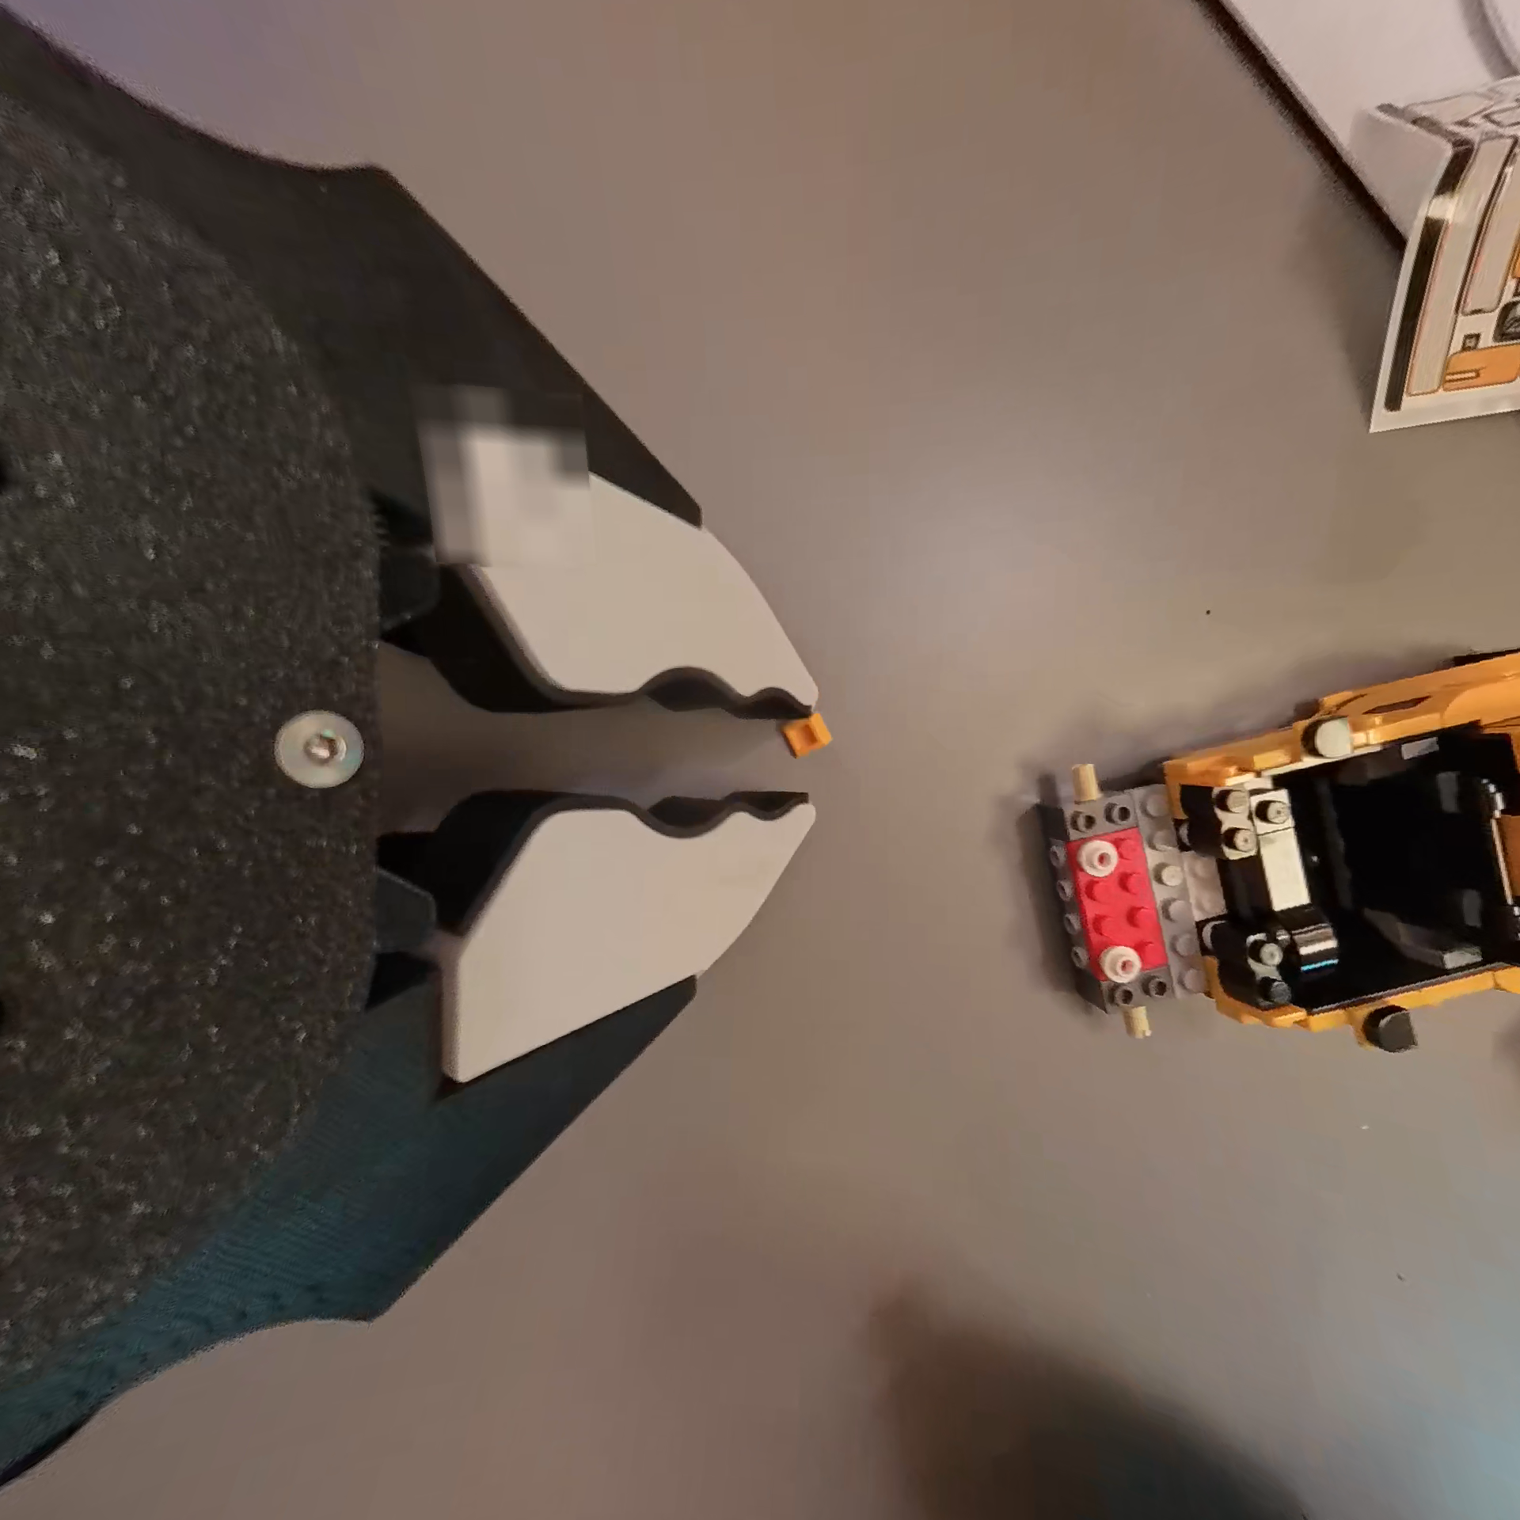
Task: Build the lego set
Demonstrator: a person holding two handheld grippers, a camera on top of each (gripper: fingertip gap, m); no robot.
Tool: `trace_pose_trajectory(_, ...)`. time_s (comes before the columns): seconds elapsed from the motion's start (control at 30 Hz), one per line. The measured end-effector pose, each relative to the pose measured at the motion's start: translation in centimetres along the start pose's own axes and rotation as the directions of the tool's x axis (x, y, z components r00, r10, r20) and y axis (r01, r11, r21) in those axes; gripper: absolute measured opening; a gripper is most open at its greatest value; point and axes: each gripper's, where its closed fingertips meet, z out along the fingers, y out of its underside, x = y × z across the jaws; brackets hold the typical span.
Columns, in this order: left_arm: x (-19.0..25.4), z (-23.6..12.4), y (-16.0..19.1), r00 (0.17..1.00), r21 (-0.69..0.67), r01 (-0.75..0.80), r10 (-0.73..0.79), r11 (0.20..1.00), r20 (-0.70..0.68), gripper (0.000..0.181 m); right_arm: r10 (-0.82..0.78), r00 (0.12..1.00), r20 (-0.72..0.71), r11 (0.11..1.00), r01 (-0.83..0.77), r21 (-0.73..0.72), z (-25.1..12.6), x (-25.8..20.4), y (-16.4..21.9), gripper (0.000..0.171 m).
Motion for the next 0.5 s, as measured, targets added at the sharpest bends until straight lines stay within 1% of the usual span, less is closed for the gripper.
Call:
trace_pose_trajectory(0.1, -0.3, 0.4, -0.4, 0.999, -0.020, 0.036, -0.036, 0.999, 0.004, 0.012, 0.001, 1.000, 0.001, 1.000, -0.001, 0.000, 0.0, 0.0, 0.0, 0.013)
trace_pose_trajectory(0.2, -1.0, 0.6, -0.2, 0.997, -0.082, 0.082, -0.081, 0.993, 0.012, 0.011, 0.001, 1.000, 0.003, 1.000, -0.001, -0.001, 0.0, 0.0, 0.0, 0.013)
trace_pose_trajectory(0.3, -1.3, 0.8, -0.2, 0.997, -0.113, 0.082, -0.082, 0.990, 0.012, 0.009, 0.001, 1.000, 0.006, 1.000, -0.001, 0.000, 0.0, -0.1, 0.0, 0.013)
trace_pose_trajectory(0.4, -1.0, 1.0, -0.4, 0.999, -0.131, 0.048, -0.050, 0.990, -0.007, 0.006, 0.001, 1.000, 0.009, 1.000, -0.001, 0.002, -0.1, -0.1, 0.0, 0.013)
trace_pose_trajectory(0.43, -0.6, 1.0, -0.6, 0.999, -0.123, 0.038, -0.042, 0.992, -0.032, 0.006, 0.002, 1.000, 0.010, 1.000, -0.002, 0.003, -0.1, -0.1, 0.0, 0.013)
trace_pose_trajectory(0.5, 0.8, 1.0, -2.1, 0.992, -0.033, 0.041, -0.044, 0.999, -0.122, 0.006, 0.001, 1.000, 0.010, 1.000, -0.001, 0.003, -0.1, -0.2, -0.1, 0.013)
